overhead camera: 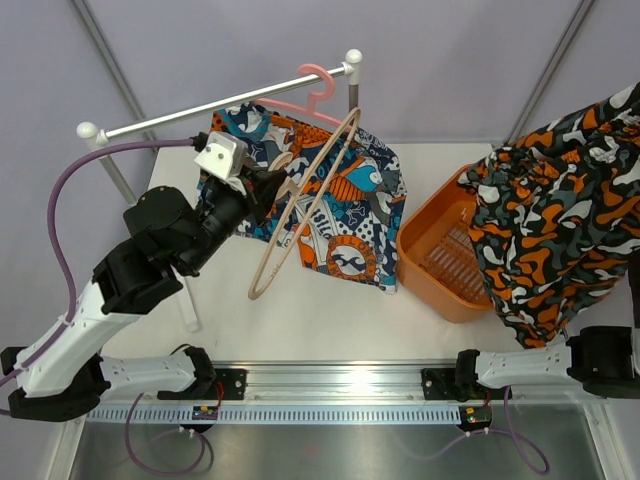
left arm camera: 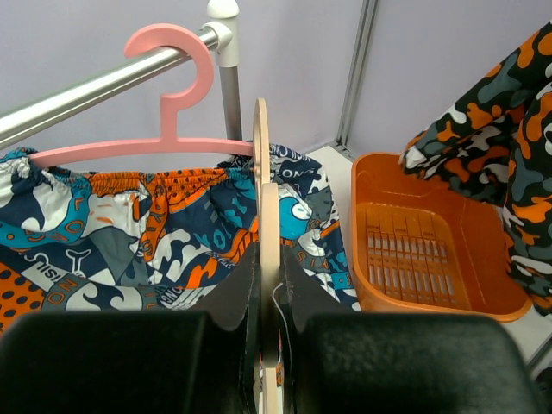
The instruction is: Remove the shorts from the hanger
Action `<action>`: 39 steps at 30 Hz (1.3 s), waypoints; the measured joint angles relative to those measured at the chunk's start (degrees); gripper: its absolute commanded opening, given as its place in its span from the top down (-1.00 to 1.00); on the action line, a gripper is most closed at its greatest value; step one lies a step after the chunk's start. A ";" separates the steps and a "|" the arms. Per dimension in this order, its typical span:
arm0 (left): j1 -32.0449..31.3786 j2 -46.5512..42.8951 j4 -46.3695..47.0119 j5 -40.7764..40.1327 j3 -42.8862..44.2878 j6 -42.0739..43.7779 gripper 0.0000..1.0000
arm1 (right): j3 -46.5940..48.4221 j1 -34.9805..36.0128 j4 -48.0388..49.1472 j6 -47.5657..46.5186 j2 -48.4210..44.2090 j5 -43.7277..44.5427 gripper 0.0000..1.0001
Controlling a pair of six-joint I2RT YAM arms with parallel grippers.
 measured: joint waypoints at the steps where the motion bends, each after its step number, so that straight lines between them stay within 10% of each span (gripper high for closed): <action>1: 0.00 -0.33 -0.24 0.02 -0.17 -0.07 1.00 | -0.85 0.00 1.68 -1.18 -0.07 -0.09 1.00; 6: 0.00 -1.36 -1.73 0.33 -0.50 -0.52 1.00 | -4.61 -5.22 -2.05 1.60 1.60 -0.02 1.00; 24: 0.00 -4.07 -6.10 0.63 -0.70 -0.48 1.00 | 25.00 -61.40 -78.16 67.01 33.03 -27.71 1.00; 39: 0.00 -4.07 -7.06 1.66 -4.83 -0.55 1.00 | 1.25 -88.39 -83.87 93.77 28.74 -50.80 1.00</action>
